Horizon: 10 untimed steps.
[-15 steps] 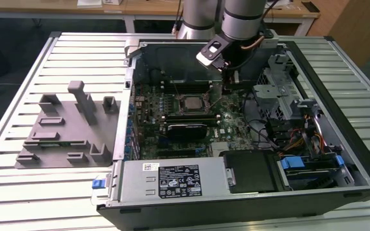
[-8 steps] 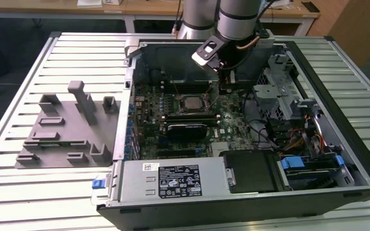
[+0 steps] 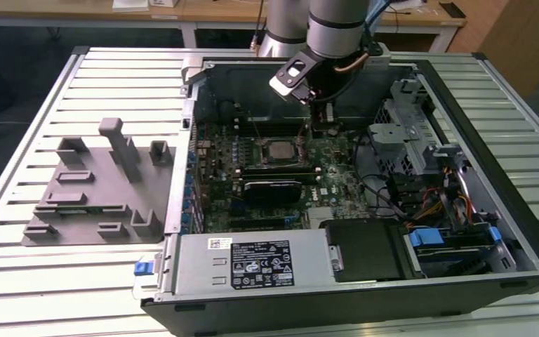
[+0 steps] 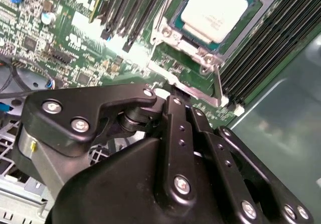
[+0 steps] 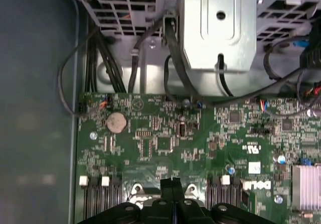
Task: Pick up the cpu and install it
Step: 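Close the cpu cover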
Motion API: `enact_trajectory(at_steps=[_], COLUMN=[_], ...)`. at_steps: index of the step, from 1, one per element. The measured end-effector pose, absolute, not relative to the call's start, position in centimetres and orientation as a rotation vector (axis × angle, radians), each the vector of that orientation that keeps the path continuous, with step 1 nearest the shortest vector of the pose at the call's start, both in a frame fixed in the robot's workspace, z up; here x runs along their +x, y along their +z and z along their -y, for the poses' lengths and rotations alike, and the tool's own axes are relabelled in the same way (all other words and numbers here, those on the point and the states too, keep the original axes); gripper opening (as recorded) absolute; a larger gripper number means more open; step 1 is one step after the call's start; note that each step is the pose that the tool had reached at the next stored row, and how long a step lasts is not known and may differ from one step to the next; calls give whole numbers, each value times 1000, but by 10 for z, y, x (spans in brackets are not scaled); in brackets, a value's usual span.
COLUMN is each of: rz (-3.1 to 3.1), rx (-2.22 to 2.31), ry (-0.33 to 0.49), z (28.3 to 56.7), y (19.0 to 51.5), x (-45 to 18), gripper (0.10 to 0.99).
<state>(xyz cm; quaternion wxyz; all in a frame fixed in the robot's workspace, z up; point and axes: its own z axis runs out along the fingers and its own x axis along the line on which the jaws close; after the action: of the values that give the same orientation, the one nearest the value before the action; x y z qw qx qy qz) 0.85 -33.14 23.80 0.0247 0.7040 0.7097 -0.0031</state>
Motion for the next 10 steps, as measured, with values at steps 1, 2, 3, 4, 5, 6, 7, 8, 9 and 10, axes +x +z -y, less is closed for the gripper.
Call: enact_trajectory(at_steps=[1, 2, 3, 4, 5, 6, 7, 8, 9, 10], rz=[-2195, -2195, -2196, -2195, -2195, -2195, -2195, -2195, -2195, -2195], rx=[2178, 2178, 2178, 2178, 2178, 2178, 2178, 2178, 2178, 2178], ry=[-9, -9, -9, -9, -9, -9, -10, -10, -10, -9], z=[331, 331, 331, 331, 331, 331, 331, 331, 331, 331], y=[238, 238, 238, 238, 238, 238, 238, 238, 238, 238], x=[7, 5, 3, 0, -2, -4, -6, -8, -10, -13], gripper=[106, 106, 106, 106, 106, 106, 106, 106, 106, 106])
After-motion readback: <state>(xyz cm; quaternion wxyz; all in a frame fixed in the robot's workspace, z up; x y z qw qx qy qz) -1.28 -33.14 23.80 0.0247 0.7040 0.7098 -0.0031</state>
